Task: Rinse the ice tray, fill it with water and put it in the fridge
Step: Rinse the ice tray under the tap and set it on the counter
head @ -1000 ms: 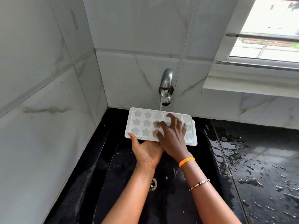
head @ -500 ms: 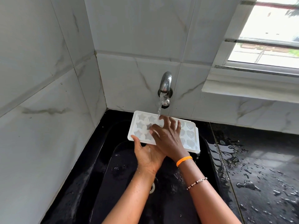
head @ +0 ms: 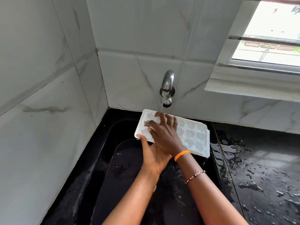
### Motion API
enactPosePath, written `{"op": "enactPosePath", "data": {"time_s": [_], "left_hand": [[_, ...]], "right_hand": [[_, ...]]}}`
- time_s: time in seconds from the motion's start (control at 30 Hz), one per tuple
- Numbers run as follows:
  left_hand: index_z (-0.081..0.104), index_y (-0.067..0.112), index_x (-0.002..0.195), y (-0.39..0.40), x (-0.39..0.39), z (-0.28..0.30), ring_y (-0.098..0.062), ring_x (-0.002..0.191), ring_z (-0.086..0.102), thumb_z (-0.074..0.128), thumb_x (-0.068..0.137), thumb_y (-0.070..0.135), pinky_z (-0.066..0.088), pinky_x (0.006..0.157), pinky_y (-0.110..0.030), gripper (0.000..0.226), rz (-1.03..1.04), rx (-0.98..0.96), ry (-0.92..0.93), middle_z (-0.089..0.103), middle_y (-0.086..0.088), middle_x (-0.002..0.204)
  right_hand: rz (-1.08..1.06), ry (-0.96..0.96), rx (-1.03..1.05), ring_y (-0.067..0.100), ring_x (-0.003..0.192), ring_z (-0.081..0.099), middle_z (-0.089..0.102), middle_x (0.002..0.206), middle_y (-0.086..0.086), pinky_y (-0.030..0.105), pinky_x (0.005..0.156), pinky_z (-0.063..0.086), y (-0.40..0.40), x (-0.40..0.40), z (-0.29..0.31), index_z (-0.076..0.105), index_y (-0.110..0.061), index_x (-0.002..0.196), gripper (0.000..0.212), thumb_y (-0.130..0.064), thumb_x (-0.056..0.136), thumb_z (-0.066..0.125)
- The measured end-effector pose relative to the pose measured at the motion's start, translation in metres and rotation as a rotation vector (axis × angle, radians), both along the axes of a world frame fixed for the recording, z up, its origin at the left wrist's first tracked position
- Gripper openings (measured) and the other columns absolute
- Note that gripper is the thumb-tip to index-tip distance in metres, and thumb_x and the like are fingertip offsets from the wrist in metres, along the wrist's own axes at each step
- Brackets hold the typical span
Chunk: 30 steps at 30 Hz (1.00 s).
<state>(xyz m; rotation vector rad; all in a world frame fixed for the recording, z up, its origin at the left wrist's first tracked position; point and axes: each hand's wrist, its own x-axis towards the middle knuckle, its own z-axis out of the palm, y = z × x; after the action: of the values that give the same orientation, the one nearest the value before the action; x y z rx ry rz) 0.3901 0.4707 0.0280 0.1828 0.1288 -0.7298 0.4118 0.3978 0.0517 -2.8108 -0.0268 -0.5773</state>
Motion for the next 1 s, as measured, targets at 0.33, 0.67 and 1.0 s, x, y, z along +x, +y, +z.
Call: {"op": "enactPosePath", "data": {"time_s": [0.33, 0.67, 1.0], "left_hand": [[0.053, 0.003, 0.128, 0.003, 0.006, -0.003, -0.036, 0.112, 0.059, 0.039, 0.067, 0.082, 0.043, 0.095, -0.048, 0.101, -0.019, 0.029, -0.026, 0.053, -0.022, 0.132], [0.048, 0.007, 0.133, 0.003, 0.004, -0.002, -0.032, 0.118, 0.055, 0.036, 0.070, 0.082, 0.048, 0.093, -0.046, 0.099, -0.032, 0.102, -0.046, 0.048, -0.017, 0.139], [0.048, 0.003, 0.131, 0.003, 0.005, 0.003, -0.033, 0.118, 0.056, 0.039, 0.071, 0.082, 0.047, 0.096, -0.043, 0.099, -0.017, 0.007, -0.021, 0.053, -0.019, 0.133]], "right_hand": [[0.110, 0.015, 0.171, 0.028, 0.123, 0.034, 0.042, 0.136, 0.007, 0.046, 0.105, 0.030, -0.003, -0.008, 0.012, 0.063, -0.031, 0.111, 0.046, -0.031, 0.082, 0.028], [0.142, 0.129, 0.016, 0.030, 0.125, 0.033, 0.044, 0.134, 0.004, 0.047, 0.108, 0.024, 0.000, -0.012, 0.011, 0.068, -0.031, 0.102, 0.061, -0.061, 0.081, 0.019], [0.129, 0.007, 0.103, 0.022, 0.117, 0.036, 0.047, 0.128, 0.001, 0.040, 0.101, 0.037, -0.005, -0.018, 0.004, 0.061, -0.030, 0.109, 0.029, -0.024, 0.089, 0.040]]}}
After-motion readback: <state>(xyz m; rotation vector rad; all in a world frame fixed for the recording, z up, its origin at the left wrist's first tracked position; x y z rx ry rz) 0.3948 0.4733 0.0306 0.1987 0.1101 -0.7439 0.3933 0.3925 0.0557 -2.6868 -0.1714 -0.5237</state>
